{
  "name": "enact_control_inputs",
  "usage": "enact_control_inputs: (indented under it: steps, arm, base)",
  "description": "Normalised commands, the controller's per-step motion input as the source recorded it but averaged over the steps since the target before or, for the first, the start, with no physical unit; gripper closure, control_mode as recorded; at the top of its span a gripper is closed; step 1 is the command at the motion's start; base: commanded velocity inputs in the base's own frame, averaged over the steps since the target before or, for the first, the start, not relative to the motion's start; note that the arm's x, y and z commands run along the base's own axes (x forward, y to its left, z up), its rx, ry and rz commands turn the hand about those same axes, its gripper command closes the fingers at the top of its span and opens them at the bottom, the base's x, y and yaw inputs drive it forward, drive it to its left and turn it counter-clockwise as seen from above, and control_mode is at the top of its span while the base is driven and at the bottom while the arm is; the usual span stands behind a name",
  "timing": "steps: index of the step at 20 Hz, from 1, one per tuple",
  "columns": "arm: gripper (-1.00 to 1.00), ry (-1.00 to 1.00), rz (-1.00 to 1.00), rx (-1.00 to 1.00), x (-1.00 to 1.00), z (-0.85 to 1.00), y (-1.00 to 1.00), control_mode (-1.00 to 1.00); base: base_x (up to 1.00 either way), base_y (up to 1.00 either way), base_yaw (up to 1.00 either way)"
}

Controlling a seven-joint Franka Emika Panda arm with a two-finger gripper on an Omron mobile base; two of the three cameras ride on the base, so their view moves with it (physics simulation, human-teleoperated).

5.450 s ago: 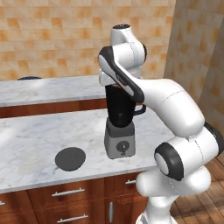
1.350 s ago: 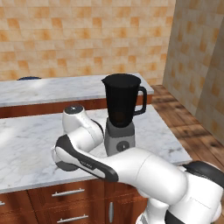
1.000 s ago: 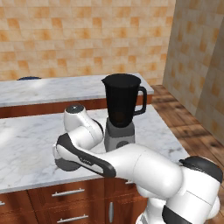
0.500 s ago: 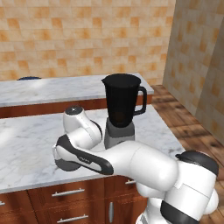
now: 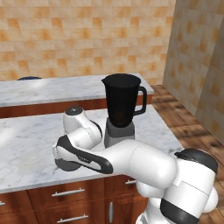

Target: Open the blender lid, put the tangerine in the blender, close the lid, and start the blender.

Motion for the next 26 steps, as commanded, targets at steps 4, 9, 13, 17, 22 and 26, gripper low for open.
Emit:
enact_control_inputs:
  steps: [4, 9, 13, 17, 22, 26]
  arm:
    - [-1.00, -0.01, 0.00, 0.00, 0.02, -0.21, 0.00, -1.00]
    - [-1.00, -0.04, 0.00, 0.00, 0.20, -0.18, 0.03, -1.00]
    - [-1.00, -0.04, 0.00, 0.00, 0.25, -0.21, 0.00, -1.00]
    - [-1.00, -0.01, 0.00, 0.00, 0.14, -0.18, 0.01, -1.00]
    - [-1.00, 0.00, 0.00, 0.00, 0.10, -0.17, 0.04, -1.00]
    - [-1.00, 0.00, 0.00, 0.00, 0.12, -0.14, 0.08, -1.00]
  base:
    - [0.00, 0.00, 0.00]
    - [0.00, 0.00, 0.00]
    - [0.00, 0.00, 0.00]
    - [0.00, 0.00, 0.00]
    - [0.00, 0.00, 0.00]
    - [0.00, 0.00, 0.00]
